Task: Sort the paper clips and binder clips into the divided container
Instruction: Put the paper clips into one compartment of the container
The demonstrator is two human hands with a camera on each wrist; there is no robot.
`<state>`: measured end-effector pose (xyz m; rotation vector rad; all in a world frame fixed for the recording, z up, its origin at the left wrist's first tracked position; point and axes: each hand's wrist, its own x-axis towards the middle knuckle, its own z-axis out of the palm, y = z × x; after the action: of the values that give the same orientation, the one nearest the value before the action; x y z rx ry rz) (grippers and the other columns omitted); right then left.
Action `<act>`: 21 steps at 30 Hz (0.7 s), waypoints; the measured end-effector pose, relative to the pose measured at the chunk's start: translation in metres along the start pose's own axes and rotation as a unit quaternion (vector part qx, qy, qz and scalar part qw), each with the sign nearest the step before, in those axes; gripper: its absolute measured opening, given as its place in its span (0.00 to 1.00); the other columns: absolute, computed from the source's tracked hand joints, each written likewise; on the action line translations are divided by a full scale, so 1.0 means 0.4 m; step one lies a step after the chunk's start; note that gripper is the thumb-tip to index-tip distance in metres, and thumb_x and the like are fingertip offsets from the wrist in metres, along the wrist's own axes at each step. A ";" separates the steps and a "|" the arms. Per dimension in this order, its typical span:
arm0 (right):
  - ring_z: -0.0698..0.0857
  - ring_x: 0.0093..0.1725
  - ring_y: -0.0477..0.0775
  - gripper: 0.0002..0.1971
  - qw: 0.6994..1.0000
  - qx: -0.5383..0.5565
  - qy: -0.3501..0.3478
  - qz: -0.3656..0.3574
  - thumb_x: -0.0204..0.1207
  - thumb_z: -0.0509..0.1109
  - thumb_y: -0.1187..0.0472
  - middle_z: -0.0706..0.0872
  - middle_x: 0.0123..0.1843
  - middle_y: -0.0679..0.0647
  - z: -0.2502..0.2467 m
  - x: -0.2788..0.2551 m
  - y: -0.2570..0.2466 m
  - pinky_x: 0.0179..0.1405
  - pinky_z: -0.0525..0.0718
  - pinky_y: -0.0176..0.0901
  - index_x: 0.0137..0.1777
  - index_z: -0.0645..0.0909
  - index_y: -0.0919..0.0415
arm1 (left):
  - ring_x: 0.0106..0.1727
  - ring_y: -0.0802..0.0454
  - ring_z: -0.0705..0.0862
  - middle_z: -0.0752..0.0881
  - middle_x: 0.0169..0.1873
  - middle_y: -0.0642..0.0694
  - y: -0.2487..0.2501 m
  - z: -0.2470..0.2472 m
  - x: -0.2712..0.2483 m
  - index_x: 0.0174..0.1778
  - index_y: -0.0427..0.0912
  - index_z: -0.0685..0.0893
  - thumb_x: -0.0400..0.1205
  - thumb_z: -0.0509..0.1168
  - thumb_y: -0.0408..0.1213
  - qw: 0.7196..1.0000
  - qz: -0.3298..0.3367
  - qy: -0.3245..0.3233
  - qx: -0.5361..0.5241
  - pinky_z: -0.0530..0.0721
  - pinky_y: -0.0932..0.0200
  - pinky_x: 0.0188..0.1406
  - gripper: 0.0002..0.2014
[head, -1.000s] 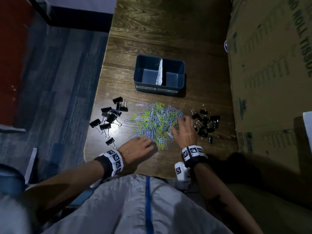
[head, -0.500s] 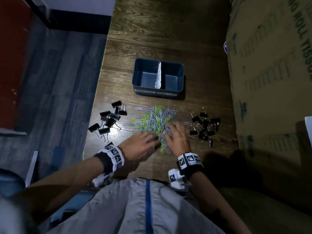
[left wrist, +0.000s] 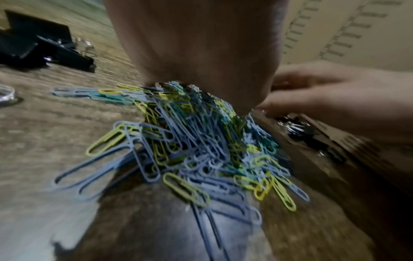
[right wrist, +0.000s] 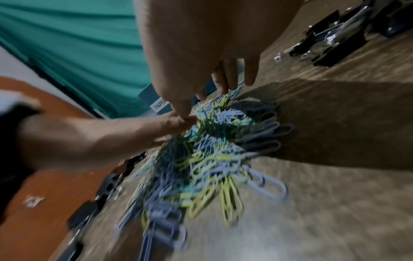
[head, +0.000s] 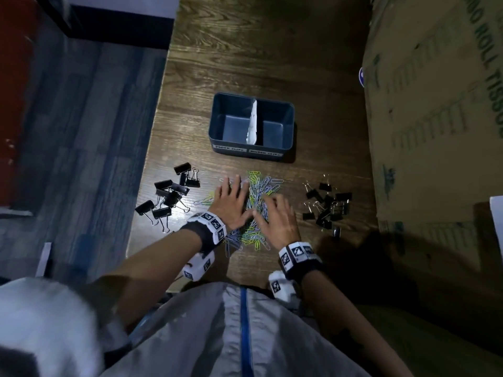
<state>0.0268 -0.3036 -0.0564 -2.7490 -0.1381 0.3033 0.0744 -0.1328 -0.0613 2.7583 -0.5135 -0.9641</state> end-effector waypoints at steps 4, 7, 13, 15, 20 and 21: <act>0.61 0.84 0.63 0.34 0.995 0.054 -0.045 0.074 0.82 0.63 0.39 0.59 0.87 0.58 -0.019 0.096 0.023 0.80 0.62 0.64 0.85 0.62 0.49 | 0.83 0.34 0.35 0.33 0.82 0.38 0.004 0.044 -0.049 0.84 0.48 0.35 0.85 0.38 0.64 0.997 0.079 0.018 0.007 0.48 0.31 0.81 0.36; 0.45 0.89 0.57 0.38 0.990 0.064 -0.102 0.069 0.81 0.61 0.34 0.44 0.91 0.54 -0.016 0.145 0.021 0.84 0.48 0.65 0.87 0.53 0.42 | 0.84 0.37 0.37 0.37 0.83 0.38 -0.002 0.049 -0.101 0.85 0.47 0.37 0.87 0.41 0.60 0.994 0.100 0.038 0.008 0.47 0.33 0.82 0.35; 0.38 0.89 0.57 0.36 0.984 -0.019 -0.177 -0.015 0.84 0.51 0.32 0.37 0.90 0.55 0.004 0.133 -0.041 0.84 0.36 0.59 0.88 0.50 0.43 | 0.81 0.31 0.32 0.32 0.80 0.30 -0.054 0.063 -0.164 0.83 0.41 0.33 0.82 0.38 0.67 0.998 -0.057 0.022 -0.032 0.43 0.34 0.81 0.42; 0.37 0.88 0.56 0.34 0.981 -0.027 -0.187 -0.050 0.86 0.50 0.35 0.37 0.90 0.54 0.009 0.098 -0.051 0.83 0.35 0.56 0.89 0.48 0.44 | 0.79 0.31 0.29 0.28 0.78 0.30 -0.051 0.069 -0.166 0.82 0.40 0.31 0.78 0.37 0.70 0.998 -0.056 -0.001 -0.042 0.40 0.35 0.81 0.47; 0.47 0.89 0.53 0.34 0.975 0.013 -0.202 -0.090 0.83 0.67 0.47 0.51 0.90 0.51 0.004 0.054 -0.030 0.85 0.39 0.55 0.86 0.61 0.47 | 0.80 0.36 0.28 0.27 0.79 0.35 -0.032 0.087 -0.165 0.83 0.42 0.30 0.80 0.41 0.69 0.997 0.033 -0.030 -0.068 0.40 0.37 0.81 0.46; 0.51 0.88 0.53 0.32 0.979 0.026 -0.180 -0.090 0.81 0.69 0.48 0.57 0.89 0.51 0.001 0.054 -0.026 0.86 0.41 0.56 0.84 0.66 0.48 | 0.81 0.37 0.29 0.28 0.80 0.36 -0.033 0.085 -0.170 0.83 0.43 0.31 0.82 0.43 0.67 0.996 0.046 -0.032 -0.071 0.42 0.37 0.82 0.44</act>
<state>0.0471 -0.2908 -0.0571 -2.5795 -0.4630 0.7399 0.0067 -0.0967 -0.0525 2.5617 -0.5538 -1.0289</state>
